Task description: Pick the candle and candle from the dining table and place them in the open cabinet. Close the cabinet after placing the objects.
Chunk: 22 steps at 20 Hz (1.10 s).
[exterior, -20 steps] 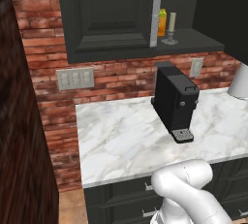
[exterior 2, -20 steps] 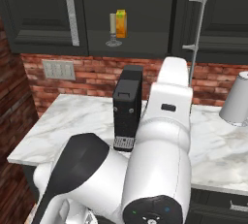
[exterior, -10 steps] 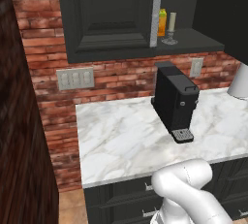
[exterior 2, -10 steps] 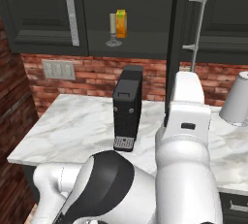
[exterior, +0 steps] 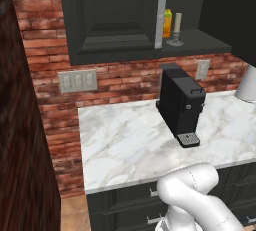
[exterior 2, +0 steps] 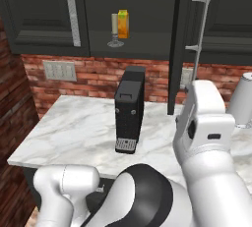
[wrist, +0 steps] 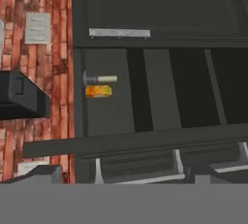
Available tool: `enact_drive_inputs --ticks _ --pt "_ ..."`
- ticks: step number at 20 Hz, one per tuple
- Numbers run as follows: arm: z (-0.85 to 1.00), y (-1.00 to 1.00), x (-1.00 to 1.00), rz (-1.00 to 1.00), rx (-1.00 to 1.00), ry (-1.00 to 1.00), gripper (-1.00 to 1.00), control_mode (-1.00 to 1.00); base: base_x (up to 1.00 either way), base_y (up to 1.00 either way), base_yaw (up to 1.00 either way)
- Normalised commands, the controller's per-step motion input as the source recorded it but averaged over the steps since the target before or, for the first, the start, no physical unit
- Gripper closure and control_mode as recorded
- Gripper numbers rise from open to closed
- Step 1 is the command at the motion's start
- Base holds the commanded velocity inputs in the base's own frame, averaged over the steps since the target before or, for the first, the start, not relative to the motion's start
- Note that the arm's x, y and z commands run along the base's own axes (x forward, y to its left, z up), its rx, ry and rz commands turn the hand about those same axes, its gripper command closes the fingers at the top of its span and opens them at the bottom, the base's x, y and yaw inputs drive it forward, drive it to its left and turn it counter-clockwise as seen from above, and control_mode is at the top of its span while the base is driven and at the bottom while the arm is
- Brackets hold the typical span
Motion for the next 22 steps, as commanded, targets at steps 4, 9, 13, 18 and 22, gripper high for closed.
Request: enact_drive_inputs --ticks 4,9,13,18,22 --pt "0.0 -0.08 0.13 0.1 0.0 0.0 -1.0 -1.0 0.0 0.0 0.0" --pt "0.01 -0.02 0.18 0.08 0.0 0.01 -1.0 -1.0 0.0 0.0 0.0" --pt "0.01 0.0 0.18 0.05 0.0 0.04 -1.0 -1.0 0.0 0.0 0.0" --pt "0.0 0.0 0.19 0.05 0.0 0.05 -1.0 -1.0 0.0 0.0 0.0" --pt "0.0 0.0 0.18 0.04 0.0 0.08 -1.0 -1.0 0.0 0.0 0.0"
